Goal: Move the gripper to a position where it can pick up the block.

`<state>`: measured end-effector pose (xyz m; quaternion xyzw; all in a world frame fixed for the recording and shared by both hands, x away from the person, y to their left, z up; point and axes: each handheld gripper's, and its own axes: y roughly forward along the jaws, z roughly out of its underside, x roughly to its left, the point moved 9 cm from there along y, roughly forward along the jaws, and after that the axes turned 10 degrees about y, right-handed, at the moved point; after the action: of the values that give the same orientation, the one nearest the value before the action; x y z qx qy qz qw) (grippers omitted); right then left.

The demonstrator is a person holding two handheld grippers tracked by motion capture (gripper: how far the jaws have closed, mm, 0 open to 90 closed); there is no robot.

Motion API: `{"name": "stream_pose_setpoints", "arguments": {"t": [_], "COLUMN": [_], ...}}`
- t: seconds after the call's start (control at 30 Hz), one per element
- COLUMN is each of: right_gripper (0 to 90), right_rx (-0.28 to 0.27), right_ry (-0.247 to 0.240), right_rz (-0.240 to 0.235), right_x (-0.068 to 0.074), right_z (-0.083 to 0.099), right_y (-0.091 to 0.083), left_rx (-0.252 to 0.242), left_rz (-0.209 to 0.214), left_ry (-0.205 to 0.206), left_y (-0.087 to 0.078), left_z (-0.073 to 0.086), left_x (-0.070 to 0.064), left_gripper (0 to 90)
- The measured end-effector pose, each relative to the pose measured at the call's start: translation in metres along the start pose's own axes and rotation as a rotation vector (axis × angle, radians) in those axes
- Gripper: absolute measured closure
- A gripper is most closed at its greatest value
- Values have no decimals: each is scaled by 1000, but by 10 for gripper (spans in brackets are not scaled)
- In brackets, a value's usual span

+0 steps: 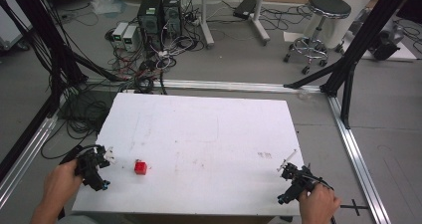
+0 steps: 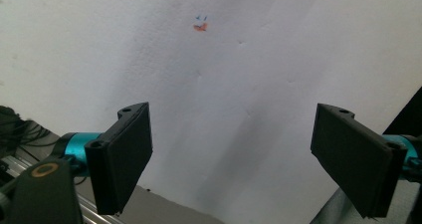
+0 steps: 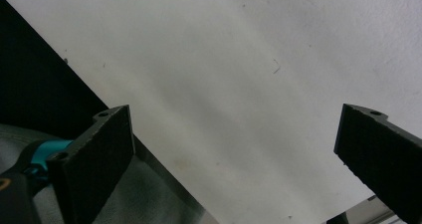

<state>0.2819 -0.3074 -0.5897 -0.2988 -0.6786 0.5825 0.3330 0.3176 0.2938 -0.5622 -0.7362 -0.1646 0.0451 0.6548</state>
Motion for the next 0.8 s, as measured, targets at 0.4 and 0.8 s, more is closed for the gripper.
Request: {"name": "stream_pose_setpoints", "arguments": {"t": [0.4, 0.8], "right_gripper": [16, 16], "right_rx": [-12, -3], "right_ry": [0, -9], "right_rz": [-5, -9], "right_x": [0, 1], "right_z": [0, -1], "right_y": [0, 2], "left_rx": [-8, 15], "left_rz": [9, 52], "left_ry": [135, 258], "left_y": [-6, 0], "left_z": [-26, -42], "left_x": [12, 16], "left_gripper": [168, 168]}}
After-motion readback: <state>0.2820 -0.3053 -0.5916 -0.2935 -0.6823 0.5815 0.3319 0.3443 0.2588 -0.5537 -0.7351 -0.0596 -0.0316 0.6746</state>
